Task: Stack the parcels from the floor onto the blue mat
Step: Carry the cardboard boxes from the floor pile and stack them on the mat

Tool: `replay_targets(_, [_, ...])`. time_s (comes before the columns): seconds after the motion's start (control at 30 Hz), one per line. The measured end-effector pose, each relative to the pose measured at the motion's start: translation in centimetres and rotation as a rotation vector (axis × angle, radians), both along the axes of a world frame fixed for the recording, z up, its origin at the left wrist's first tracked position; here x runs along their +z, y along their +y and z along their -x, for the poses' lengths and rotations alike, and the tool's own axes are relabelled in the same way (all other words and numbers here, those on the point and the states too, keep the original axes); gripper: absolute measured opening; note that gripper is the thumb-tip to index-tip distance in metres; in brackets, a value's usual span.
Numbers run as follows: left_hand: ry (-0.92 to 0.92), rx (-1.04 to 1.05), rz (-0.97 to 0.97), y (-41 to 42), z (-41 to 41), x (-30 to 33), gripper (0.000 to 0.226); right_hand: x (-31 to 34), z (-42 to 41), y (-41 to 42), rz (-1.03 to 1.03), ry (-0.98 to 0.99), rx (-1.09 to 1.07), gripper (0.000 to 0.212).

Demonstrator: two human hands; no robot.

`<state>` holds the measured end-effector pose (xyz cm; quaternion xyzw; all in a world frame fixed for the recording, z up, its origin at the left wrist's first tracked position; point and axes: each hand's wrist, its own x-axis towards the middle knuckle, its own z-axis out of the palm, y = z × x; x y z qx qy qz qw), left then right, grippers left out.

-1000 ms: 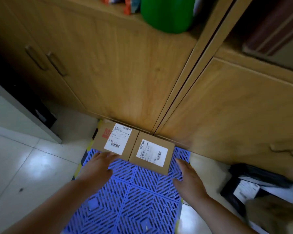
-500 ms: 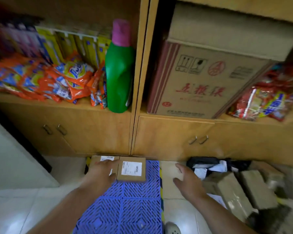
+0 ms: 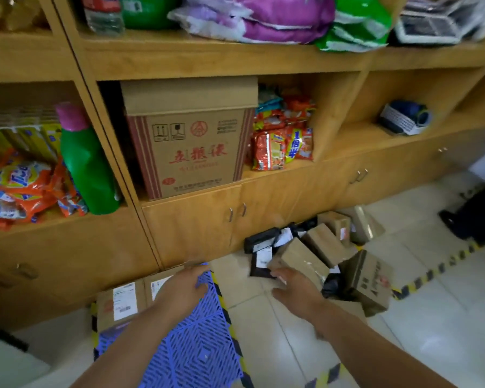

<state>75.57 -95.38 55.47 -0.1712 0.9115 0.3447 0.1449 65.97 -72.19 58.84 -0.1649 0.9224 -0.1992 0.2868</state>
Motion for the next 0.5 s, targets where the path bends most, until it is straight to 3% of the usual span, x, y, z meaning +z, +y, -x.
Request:
replay_targets(0.17, [0.012,-0.056,-0.099,11.2,1.5,2.6,0.046,1.7,-1.4,11.4,0.002,0.028,-0.097,0.042])
replay_targets(0.5, [0.077,-0.274,-0.099,34.9,3.9,5.4,0.044,4.6,-4.0,37.6,-0.085,0.06,-0.306,0.037])
